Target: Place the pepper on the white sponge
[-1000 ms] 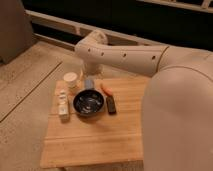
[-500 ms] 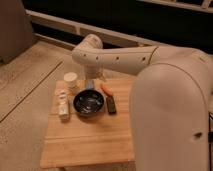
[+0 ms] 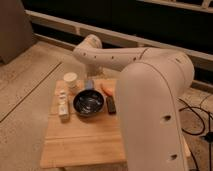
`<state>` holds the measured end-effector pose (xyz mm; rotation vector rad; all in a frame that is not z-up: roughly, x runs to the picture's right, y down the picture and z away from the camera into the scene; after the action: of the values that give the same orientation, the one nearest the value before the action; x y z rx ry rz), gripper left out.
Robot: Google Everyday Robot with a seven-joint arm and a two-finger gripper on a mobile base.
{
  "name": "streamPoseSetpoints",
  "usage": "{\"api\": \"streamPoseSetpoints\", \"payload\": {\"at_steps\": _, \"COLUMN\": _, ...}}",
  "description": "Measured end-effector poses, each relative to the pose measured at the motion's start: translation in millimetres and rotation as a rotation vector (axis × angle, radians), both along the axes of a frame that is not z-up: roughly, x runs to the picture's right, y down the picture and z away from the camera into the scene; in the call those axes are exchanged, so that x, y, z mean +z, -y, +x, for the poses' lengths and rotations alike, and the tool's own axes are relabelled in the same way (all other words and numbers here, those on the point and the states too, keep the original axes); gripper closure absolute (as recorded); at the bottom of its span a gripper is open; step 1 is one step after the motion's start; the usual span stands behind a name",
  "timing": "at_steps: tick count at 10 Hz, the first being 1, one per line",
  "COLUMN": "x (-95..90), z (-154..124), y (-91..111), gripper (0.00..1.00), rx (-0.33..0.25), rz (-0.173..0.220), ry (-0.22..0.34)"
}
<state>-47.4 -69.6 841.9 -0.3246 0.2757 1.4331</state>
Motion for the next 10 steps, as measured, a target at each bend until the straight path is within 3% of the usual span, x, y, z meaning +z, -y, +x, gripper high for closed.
{"api": "streamPoseSetpoints", "payload": {"at_steps": 3, "x": 22.1, "z": 25, "y": 13, "gripper": 0.35, "rx": 0.096, "rz": 0.005, "ry": 0.052}}
{"api": "streamPoseSetpoints", "payload": {"at_steps": 7, "x": 41.8, "z": 55, "y": 12, "gripper": 0.35, "rx": 0.022, "rz": -0.039, "ry": 0.028}}
{"api": "streamPoseSetpoints", "payload": {"at_steps": 10, "x": 64.4, "z": 76, "y": -1, "gripper": 0.35, "rx": -0.004, "rz": -0.102, "ry": -0.007}}
